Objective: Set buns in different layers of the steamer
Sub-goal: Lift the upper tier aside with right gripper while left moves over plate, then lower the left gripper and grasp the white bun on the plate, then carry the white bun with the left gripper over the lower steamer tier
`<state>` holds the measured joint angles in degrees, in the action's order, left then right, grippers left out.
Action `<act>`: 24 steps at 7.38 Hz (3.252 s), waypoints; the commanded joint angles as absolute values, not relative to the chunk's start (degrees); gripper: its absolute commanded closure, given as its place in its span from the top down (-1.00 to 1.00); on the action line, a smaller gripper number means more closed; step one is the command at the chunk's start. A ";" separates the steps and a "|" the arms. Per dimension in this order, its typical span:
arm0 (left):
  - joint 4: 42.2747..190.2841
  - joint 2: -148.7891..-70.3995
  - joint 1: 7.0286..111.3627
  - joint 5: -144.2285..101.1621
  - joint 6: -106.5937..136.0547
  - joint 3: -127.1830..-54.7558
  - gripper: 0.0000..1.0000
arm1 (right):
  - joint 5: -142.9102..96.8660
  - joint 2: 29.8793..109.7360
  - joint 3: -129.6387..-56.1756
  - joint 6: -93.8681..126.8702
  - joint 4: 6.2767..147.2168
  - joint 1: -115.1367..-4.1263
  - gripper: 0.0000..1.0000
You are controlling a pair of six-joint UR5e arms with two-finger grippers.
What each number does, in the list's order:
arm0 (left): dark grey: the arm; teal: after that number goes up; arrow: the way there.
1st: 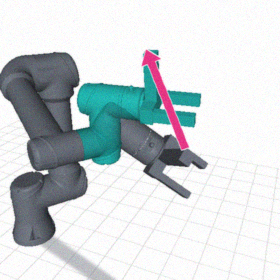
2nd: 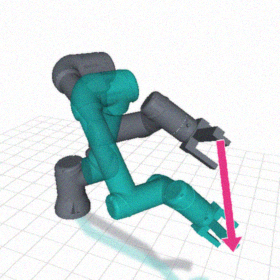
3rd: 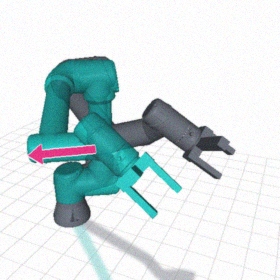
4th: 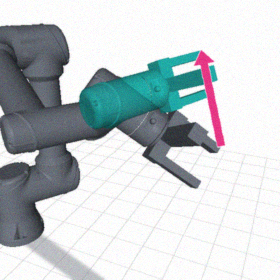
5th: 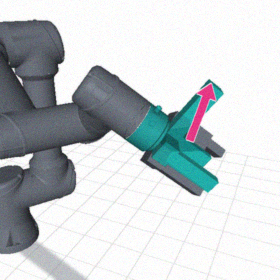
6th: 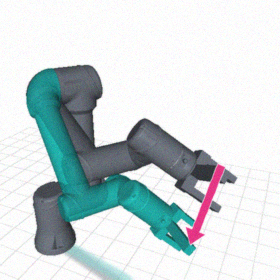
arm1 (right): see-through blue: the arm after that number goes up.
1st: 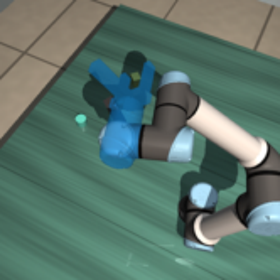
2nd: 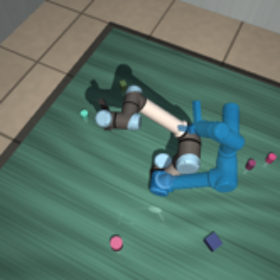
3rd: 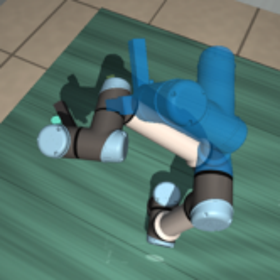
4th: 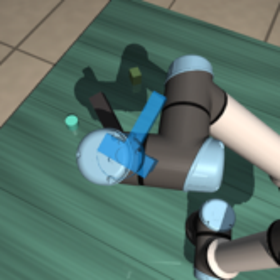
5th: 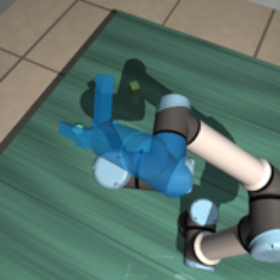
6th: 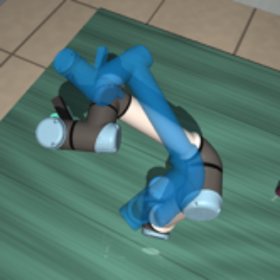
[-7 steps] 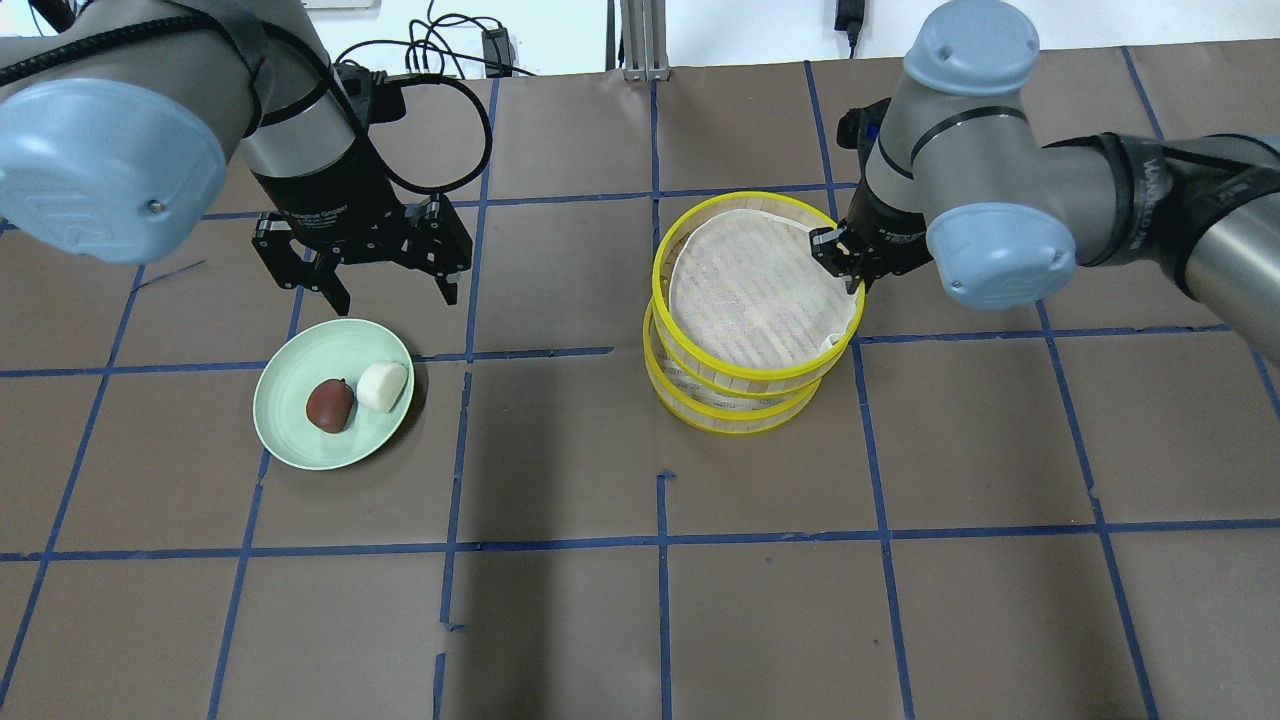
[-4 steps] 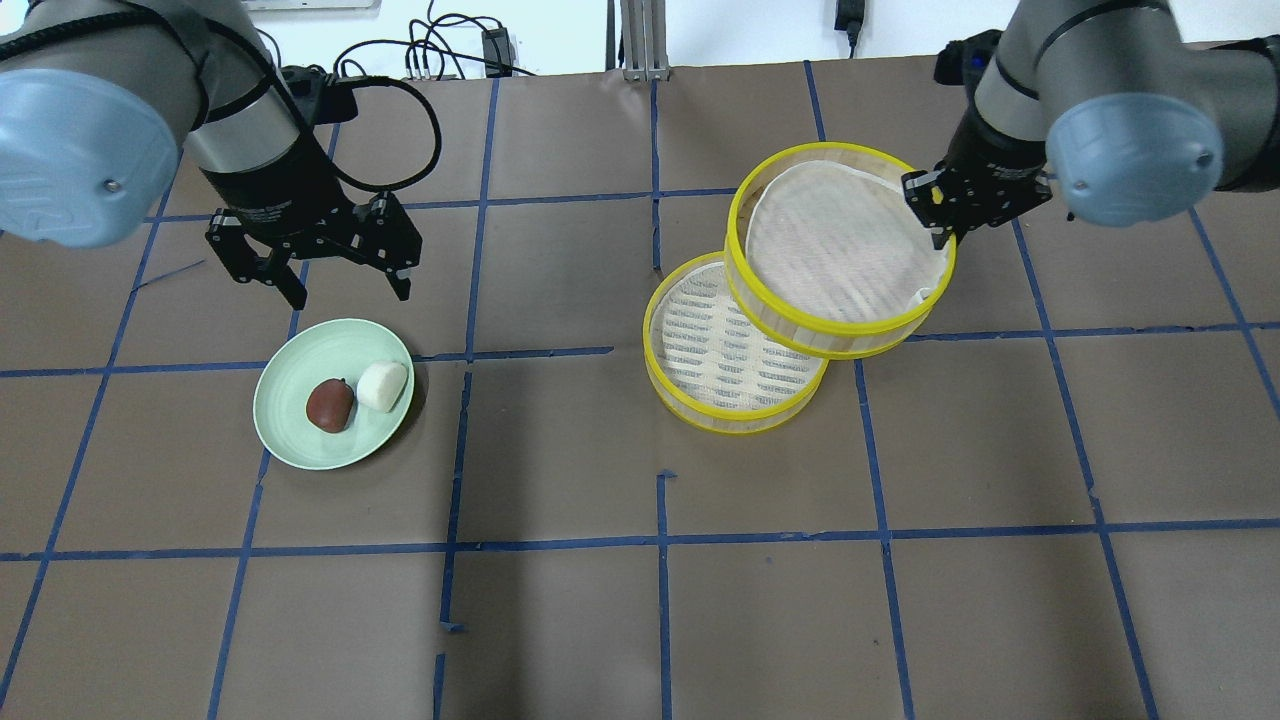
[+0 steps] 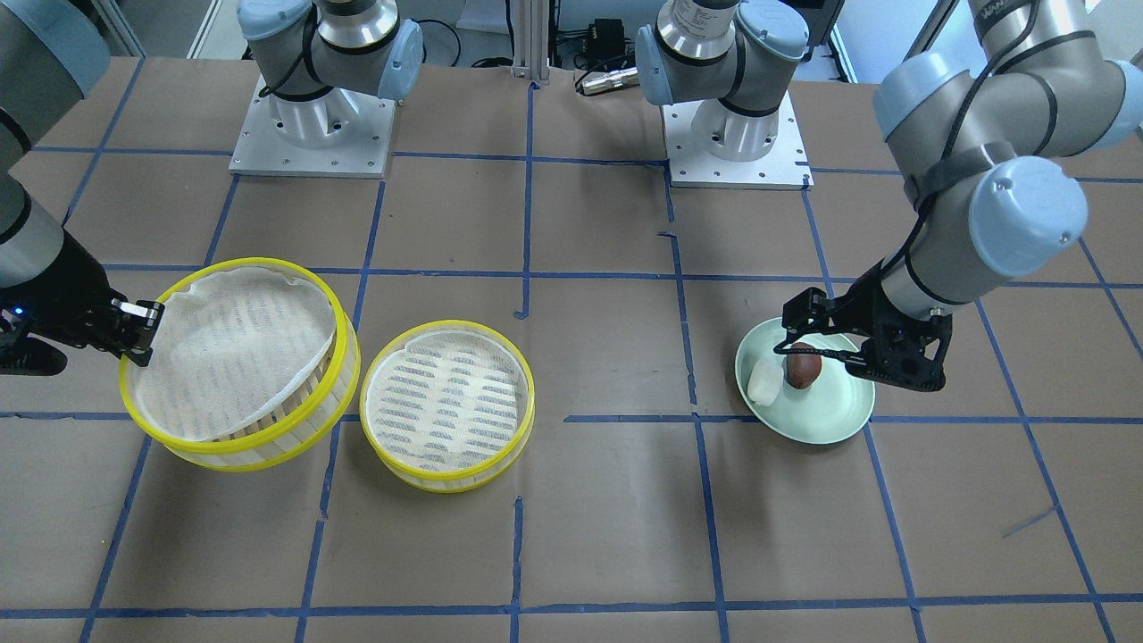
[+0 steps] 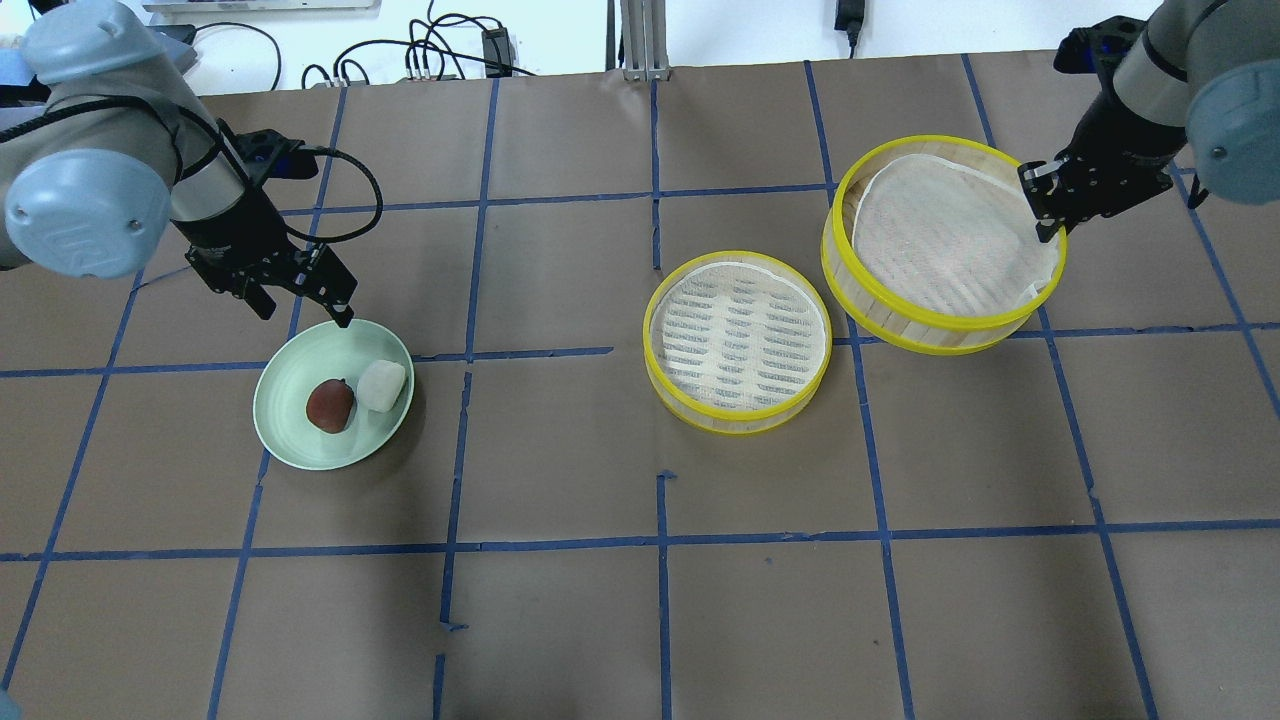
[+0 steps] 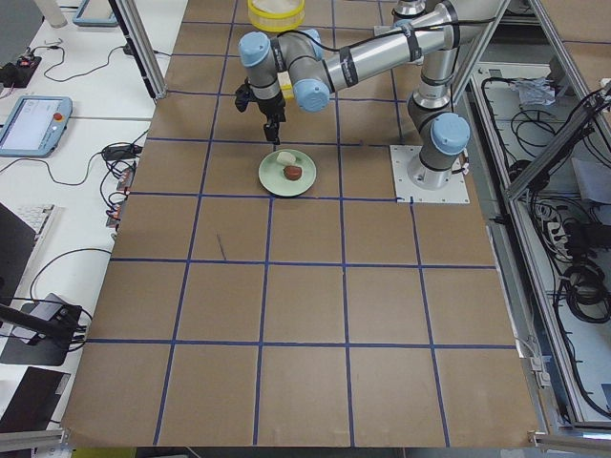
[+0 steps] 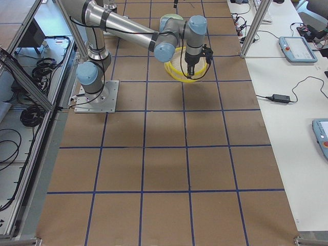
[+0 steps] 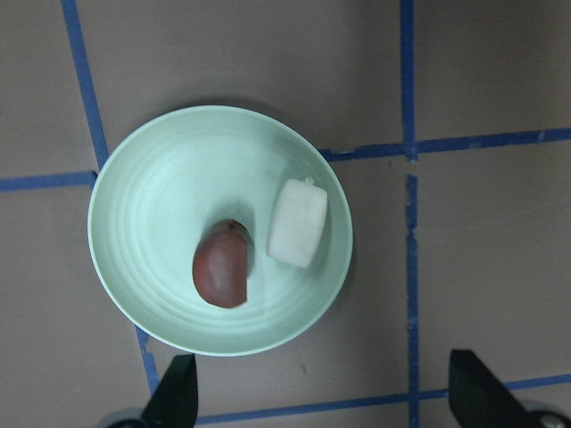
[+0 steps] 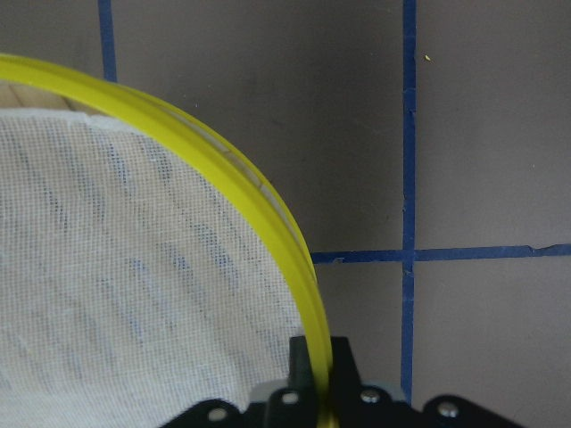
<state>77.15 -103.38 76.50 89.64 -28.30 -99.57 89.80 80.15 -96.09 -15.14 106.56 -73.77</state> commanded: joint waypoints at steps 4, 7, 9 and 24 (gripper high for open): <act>67.86 -110.64 76.46 89.30 -40.07 -106.60 0.97 | 94.30 79.98 -96.15 -18.88 106.79 -72.51 -0.82; 67.15 -111.36 76.46 87.73 -42.71 -106.70 0.96 | 94.31 79.89 -97.73 -18.46 107.31 -72.51 -0.82; 67.15 -111.45 76.46 86.40 -42.71 -106.70 0.82 | 94.39 79.89 -97.73 -18.37 107.31 -72.51 -0.82; 59.50 -110.36 104.28 69.10 32.76 -94.13 -0.96 | 94.48 79.81 -98.35 -23.29 107.23 -68.38 -0.82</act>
<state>67.34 -107.38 98.52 72.81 20.02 -94.32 94.49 79.93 -98.18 -23.02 107.14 -68.43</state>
